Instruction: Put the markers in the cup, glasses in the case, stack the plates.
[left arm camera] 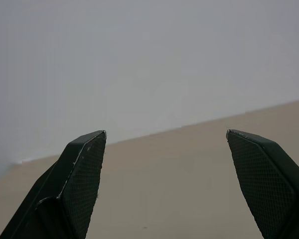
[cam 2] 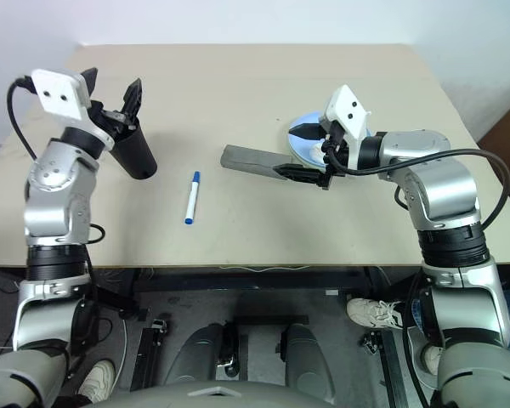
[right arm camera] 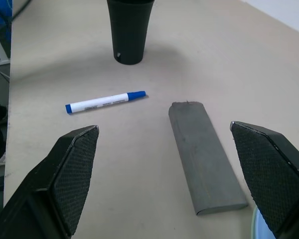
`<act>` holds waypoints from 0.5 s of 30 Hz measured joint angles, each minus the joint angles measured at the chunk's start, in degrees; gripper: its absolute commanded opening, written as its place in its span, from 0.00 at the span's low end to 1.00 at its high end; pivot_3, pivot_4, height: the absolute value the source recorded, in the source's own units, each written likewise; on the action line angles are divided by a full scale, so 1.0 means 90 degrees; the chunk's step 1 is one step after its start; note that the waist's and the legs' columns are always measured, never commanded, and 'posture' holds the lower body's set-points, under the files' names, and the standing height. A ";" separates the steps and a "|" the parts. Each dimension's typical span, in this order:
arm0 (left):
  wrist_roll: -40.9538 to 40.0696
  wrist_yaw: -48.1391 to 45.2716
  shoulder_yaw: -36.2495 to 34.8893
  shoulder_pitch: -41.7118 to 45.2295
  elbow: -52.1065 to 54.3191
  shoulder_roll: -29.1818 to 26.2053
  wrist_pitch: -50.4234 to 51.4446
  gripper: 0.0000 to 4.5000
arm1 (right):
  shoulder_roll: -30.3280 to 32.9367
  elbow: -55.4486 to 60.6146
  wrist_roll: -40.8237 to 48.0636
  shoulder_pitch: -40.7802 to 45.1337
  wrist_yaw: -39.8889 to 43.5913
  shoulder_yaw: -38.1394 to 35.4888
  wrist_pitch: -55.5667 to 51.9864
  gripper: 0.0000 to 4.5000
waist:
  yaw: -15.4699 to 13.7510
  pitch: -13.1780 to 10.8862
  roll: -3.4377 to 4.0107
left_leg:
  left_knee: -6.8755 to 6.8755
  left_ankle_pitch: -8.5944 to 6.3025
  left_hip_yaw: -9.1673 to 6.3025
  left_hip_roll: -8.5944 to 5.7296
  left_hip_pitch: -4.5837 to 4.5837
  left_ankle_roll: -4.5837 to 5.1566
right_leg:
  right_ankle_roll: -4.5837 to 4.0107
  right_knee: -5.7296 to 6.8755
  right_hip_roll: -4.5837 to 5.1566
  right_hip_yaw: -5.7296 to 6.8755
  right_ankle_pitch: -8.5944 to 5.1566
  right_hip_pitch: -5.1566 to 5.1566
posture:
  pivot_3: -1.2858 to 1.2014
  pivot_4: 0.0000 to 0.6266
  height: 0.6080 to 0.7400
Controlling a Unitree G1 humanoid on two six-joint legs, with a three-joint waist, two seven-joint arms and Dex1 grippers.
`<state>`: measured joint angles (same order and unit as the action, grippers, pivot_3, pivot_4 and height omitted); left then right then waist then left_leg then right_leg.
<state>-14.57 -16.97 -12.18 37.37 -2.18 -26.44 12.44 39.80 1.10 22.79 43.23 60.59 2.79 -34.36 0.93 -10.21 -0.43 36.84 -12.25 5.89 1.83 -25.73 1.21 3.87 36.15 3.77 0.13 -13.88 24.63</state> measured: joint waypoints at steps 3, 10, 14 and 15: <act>-0.0136 0.0054 0.0001 0.0000 0.0788 -0.0066 0.0705 0.90 | 0.0002 0.0002 0.0006 -0.0001 -0.0002 0.0000 -0.0039 1.00 | -0.0012 0.0000 0.0000 | 0.0001 0.0000 0.0000 -0.0001 0.0001 0.0000 | -0.0001 0.0000 0.0001 0.0000 0.0000 -0.0003 | 0.52 0.24 1.00; -0.0583 0.1072 0.0220 0.0252 0.2199 0.0281 0.4689 0.90 | 0.0039 0.0001 0.0040 0.0016 0.0029 0.0000 -0.0233 1.00 | -0.0026 0.0000 0.0000 | 0.0016 0.0008 -0.0001 -0.0002 0.0000 0.0015 | 0.0002 0.0005 -0.0009 0.0004 0.0000 -0.0009 | 0.52 0.24 1.00; -0.0727 0.1622 0.0147 0.0625 0.2570 0.0844 0.6544 0.90 | 0.0058 -0.0010 0.0031 0.0063 0.0070 0.0000 -0.0179 1.00 | -0.0024 -0.0001 -0.0003 | 0.0024 0.0011 -0.0001 -0.0001 0.0000 0.0024 | 0.0023 0.0007 -0.0026 0.0009 0.0009 -0.0012 | 0.52 0.24 1.00; -0.0752 0.1689 0.0113 0.0686 0.2620 0.0976 0.6824 0.90 | 0.0060 -0.0015 0.0026 0.0074 0.0073 0.0000 -0.0173 1.00 | -0.0024 -0.0001 -0.0003 | 0.0024 0.0012 -0.0001 -0.0001 0.0001 0.0024 | 0.0026 0.0007 -0.0031 0.0009 0.0008 -0.0012 | 0.52 0.24 1.00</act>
<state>-21.33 -1.77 -11.16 43.54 21.40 -17.66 73.86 40.34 0.97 23.03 43.90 61.25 2.79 -35.91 0.72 -10.22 -0.46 37.06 -12.14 5.87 1.82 -25.73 1.43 4.10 36.22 3.49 0.21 -13.80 24.52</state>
